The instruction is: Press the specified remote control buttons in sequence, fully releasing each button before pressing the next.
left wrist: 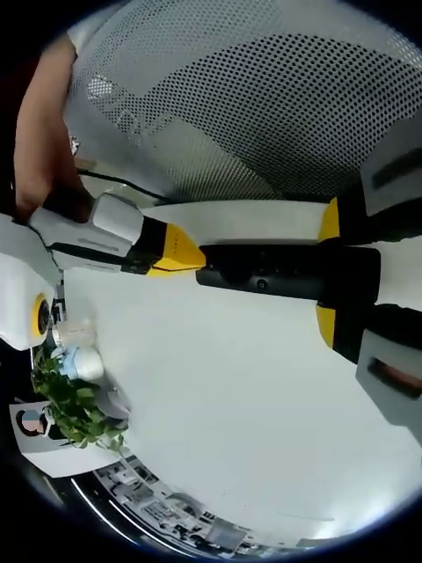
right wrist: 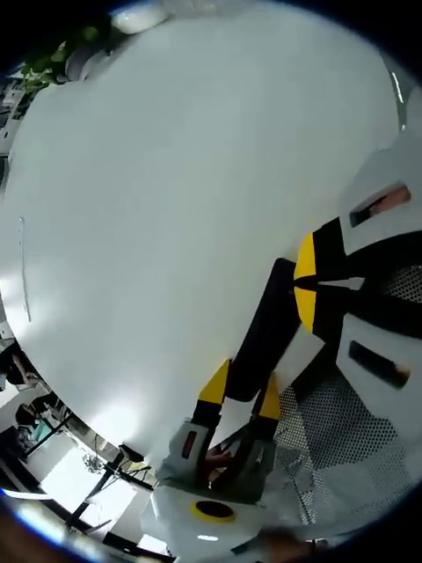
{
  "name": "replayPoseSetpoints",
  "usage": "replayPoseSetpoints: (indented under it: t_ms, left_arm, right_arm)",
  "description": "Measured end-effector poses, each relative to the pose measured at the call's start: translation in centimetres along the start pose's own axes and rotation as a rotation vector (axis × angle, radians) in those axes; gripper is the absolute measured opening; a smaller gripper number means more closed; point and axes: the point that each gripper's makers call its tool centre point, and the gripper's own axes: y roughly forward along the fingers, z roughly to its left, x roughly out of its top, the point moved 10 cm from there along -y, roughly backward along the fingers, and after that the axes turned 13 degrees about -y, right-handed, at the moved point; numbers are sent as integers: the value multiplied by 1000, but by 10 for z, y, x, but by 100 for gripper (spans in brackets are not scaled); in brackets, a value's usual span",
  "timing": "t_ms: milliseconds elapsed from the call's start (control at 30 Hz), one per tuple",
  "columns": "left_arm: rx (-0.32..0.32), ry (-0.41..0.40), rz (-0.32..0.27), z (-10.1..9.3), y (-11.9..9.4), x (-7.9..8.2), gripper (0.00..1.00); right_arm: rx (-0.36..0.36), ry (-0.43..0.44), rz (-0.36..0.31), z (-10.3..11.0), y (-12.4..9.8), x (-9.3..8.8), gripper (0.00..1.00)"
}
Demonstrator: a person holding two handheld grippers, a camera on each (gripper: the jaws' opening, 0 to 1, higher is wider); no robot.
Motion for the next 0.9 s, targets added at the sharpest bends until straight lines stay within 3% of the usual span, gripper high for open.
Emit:
replayPoseSetpoints:
  t_ms: [900]
  left_arm:
    - [-22, 19, -14, -2, 1, 0, 24]
  right_arm:
    - [42, 7, -2, 3, 2, 2, 0]
